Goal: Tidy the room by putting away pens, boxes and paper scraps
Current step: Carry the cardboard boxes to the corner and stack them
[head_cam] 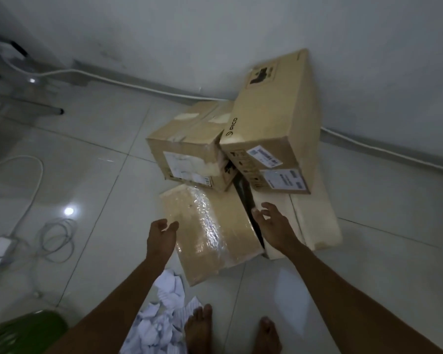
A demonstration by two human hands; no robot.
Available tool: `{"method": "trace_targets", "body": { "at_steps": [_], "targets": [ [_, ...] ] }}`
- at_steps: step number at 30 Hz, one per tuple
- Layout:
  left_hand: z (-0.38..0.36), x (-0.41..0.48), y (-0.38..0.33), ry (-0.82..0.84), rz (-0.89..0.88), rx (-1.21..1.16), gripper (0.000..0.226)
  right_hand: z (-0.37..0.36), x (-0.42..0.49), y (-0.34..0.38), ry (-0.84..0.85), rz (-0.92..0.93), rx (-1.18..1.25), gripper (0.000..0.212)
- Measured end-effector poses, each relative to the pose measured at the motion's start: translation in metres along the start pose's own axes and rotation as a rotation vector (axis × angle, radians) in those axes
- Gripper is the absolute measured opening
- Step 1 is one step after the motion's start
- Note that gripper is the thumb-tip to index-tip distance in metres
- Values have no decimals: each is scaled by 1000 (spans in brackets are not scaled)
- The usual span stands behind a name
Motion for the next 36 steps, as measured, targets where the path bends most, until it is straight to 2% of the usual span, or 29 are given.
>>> {"method": "trace_targets", "body": {
  "at_steps": [3,6,10,11,14,17,19,22,25,28,30,36],
  "targets": [
    [-19,29,25,-5,37,33,49,-23,30,-7,-6,34,5,52],
    [-35,55,43,9,65,36,57,-43,58,-15,18,39,-8,60],
    [-52,81,59,5,123,0,33,-67,85,-26,56,22,17,69],
    [-55,86,61,4,124,-30,37,-71,89,-26,59,24,18,69],
    [-59,101,68,31,136,-121,70,-84,104,-31,65,26,13,69],
    [-59,111,75,32,106,-92,76,-97,118,-42,24,21,62,64],
    [-59,112,72,42,105,-100,67,-104,125,-51,-26,-6,120,59],
    [-62,118,73,78,74,-76,41,-112,134,-58,-74,-55,217,56],
    [-68,121,81,111,47,-140,34,-118,142,-60,-47,-97,234,61],
    [-73,119,85,65,90,-197,53,-121,144,-63,-37,-169,266,67],
    [-76,118,86,41,133,-198,77,-120,142,-62,-45,-186,263,70],
    [-77,112,83,13,156,-206,77,-119,129,-62,-50,-238,182,74]
  ]
}}
Point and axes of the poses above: each hand's wrist, its own x-axis towards the middle knuckle, its own z-axis out of the back of the hand, y = z × x, the point moved 1 cm from there along x, towards the middle knuckle, and after that the axes turned 5 degrees about -y, right-handed, at the moved point
